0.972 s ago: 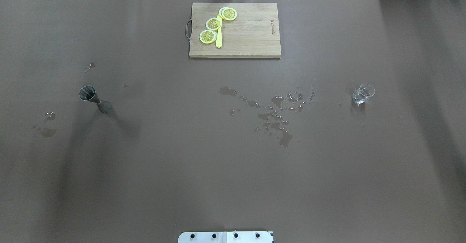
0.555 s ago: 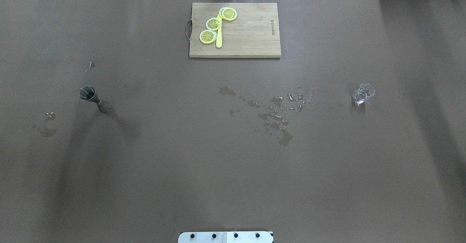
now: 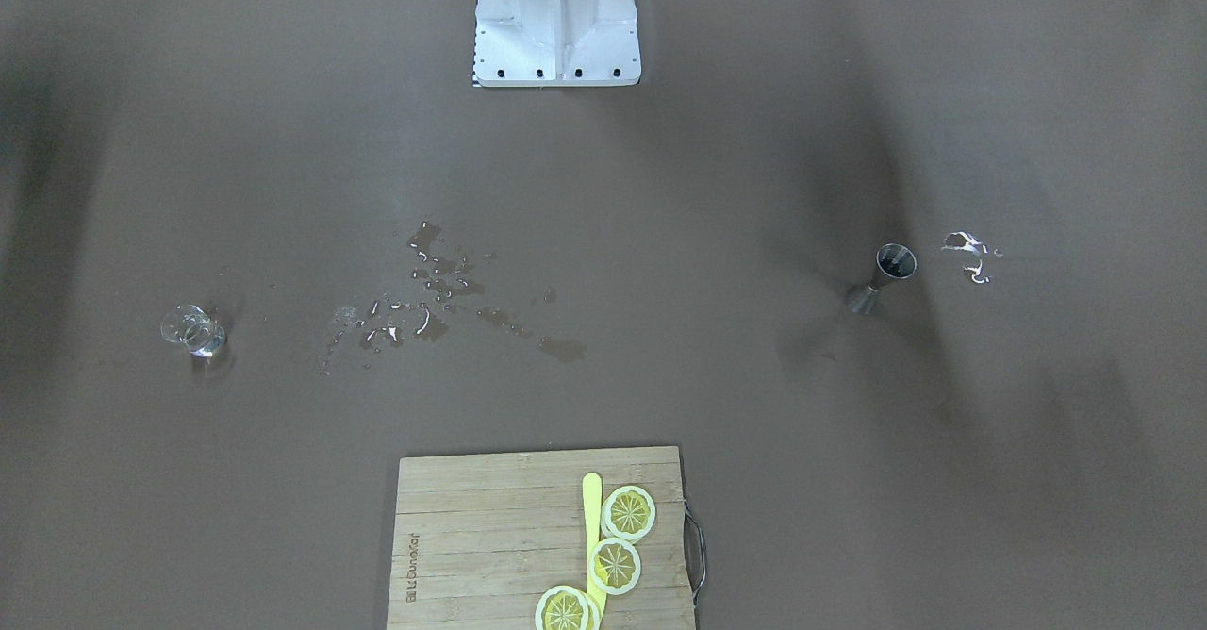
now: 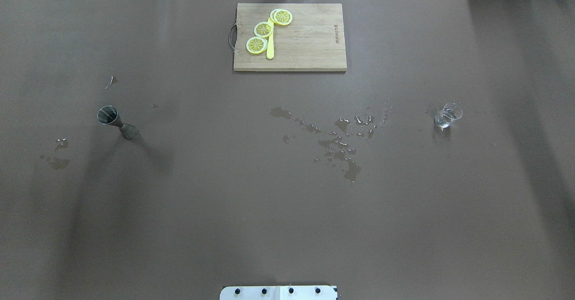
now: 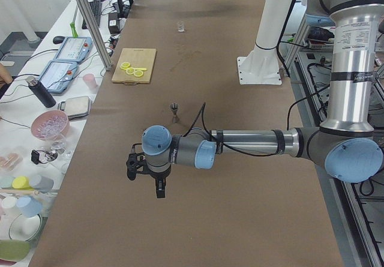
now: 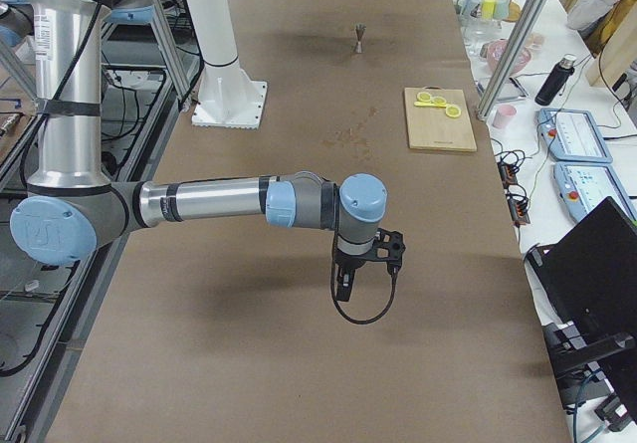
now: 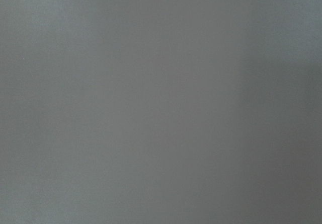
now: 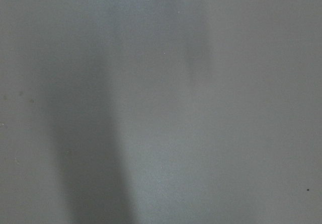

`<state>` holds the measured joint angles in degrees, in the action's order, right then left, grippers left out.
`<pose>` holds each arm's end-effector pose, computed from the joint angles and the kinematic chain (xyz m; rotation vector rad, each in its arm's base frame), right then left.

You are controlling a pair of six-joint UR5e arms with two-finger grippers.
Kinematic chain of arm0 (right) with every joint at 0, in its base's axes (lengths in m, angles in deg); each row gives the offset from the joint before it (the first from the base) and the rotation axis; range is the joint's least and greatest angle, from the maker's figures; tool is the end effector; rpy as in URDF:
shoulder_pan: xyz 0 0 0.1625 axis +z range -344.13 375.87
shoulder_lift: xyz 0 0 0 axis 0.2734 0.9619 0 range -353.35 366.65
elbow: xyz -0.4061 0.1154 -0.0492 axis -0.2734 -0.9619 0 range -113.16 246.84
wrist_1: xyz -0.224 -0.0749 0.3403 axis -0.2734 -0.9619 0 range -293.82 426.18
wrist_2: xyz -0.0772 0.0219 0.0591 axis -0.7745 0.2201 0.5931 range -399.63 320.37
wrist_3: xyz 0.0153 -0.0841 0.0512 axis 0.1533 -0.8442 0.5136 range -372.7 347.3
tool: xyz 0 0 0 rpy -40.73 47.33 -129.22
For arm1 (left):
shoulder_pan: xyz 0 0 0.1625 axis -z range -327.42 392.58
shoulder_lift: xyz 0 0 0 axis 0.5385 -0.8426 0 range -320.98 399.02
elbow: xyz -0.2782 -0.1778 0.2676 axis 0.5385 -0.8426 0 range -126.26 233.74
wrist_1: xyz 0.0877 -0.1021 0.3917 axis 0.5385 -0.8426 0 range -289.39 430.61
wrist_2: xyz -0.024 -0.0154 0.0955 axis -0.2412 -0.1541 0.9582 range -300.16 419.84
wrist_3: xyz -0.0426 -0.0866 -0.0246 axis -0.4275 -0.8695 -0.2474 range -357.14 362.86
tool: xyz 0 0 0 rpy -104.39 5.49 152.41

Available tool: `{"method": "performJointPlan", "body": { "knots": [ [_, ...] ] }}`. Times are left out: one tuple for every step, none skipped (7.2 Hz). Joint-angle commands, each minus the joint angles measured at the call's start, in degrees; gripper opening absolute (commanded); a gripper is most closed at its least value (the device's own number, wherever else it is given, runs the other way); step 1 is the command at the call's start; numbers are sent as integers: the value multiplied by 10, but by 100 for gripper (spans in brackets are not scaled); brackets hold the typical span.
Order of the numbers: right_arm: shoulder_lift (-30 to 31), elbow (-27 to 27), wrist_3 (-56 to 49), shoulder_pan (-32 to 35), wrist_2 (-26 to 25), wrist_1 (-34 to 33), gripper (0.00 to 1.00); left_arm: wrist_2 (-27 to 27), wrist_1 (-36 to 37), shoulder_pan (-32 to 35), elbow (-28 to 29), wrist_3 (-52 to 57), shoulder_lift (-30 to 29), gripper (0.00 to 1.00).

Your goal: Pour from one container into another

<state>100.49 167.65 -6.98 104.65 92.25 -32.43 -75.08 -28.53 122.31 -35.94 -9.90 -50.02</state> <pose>0.0571 -0.4596 0.6160 -0.0714 -0.7281 0.0855 -0.0606 -0.4937 0.6524 0.0404 0.7932 -0.1528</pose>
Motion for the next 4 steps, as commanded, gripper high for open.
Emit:
{"method": "performJointPlan", "body": {
  "knots": [
    [1,-1,0,1,2,0,100,0,0,0,-1,-1,0,99],
    [1,-1,0,1,2,0,100,0,0,0,-1,-1,-1,99],
    [1,-1,0,1,3,0,100,1,0,0,1,-1,-1,99],
    [2,-1,0,1,3,0,100,0,-1,0,3,1,1,99]
  ]
}}
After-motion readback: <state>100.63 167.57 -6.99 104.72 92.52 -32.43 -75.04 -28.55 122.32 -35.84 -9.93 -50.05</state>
